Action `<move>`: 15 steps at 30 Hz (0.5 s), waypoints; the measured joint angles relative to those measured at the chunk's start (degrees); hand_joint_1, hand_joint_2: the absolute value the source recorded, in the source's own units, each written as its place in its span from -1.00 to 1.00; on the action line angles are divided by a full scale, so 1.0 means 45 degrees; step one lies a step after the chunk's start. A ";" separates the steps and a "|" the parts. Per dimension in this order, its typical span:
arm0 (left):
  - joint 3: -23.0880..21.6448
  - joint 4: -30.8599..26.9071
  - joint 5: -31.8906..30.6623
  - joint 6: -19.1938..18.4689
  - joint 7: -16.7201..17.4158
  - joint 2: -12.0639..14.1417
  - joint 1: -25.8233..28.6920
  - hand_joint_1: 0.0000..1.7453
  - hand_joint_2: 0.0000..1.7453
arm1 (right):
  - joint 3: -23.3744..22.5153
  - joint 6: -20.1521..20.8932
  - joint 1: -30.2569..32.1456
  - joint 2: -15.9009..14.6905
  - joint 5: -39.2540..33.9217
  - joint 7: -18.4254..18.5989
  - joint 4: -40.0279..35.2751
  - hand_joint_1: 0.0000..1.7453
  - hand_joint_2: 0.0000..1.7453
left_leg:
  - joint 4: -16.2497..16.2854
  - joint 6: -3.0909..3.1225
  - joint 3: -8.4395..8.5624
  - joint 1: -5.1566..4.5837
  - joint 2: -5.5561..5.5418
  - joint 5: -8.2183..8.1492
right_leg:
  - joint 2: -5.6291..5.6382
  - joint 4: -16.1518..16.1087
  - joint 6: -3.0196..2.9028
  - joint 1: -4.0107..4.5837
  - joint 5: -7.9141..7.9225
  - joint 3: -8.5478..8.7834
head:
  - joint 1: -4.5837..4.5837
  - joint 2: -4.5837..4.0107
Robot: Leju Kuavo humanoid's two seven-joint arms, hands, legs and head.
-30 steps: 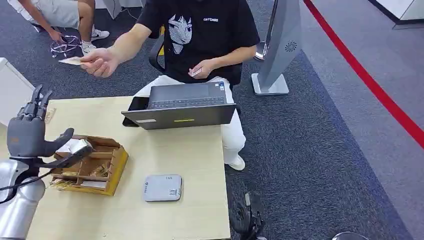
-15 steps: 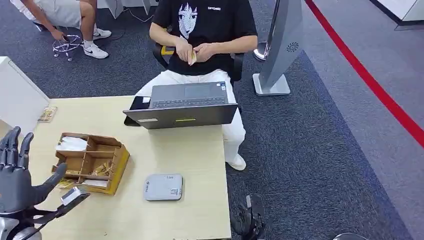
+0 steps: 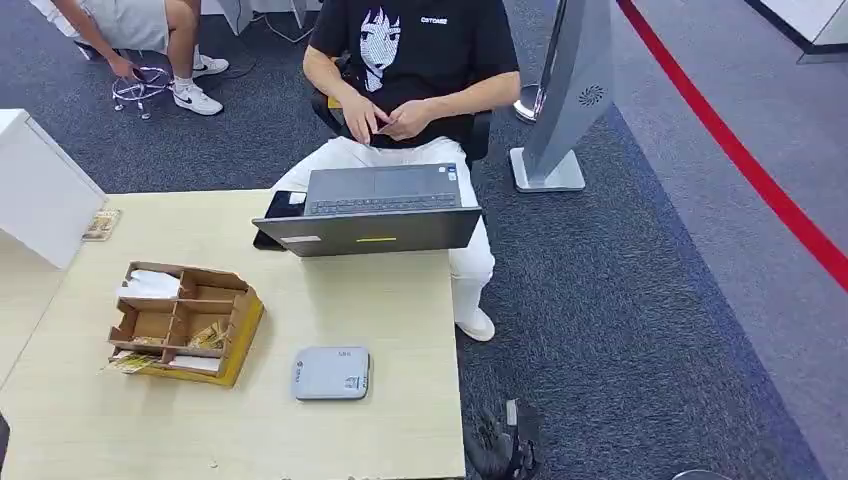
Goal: Pass the card to the sensor for recognition and then transmit it.
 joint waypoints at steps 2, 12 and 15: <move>0.1428 0.2296 0.0328 -0.1455 0.0294 -0.0024 -0.0585 1.00 1.00 | -0.0053 0.0301 0.0024 -0.0010 0.0010 -0.0087 0.0000 -1.00 1.00 | -0.0004 0.0004 0.0002 -0.0002 -0.0004 0.0003 | -0.0005 0.0002 0.0000 0.0001 0.0000 0.0019 | -0.0005 0.0000; 0.5345 1.0659 0.1005 -0.3387 0.0364 0.0564 -0.2045 1.00 1.00 | -0.0204 0.0519 0.0106 -0.0010 0.0394 -0.0087 -0.0010 -0.94 1.00 | 0.0007 0.0005 0.0002 0.0000 -0.0008 0.0001 | 0.0000 -0.0007 -0.0002 0.0001 0.0003 0.0014 | 0.0015 0.0000; 0.5792 1.1654 0.1613 -0.3908 0.1400 0.0670 -0.2163 1.00 1.00 | -0.0204 0.0645 0.0107 -0.0010 0.0520 -0.0082 -0.0010 -0.24 1.00 | 0.0001 0.0003 -0.0004 0.0000 -0.0006 0.0000 | 0.0003 -0.0003 -0.0003 0.0002 0.0002 0.0018 | 0.0015 0.0000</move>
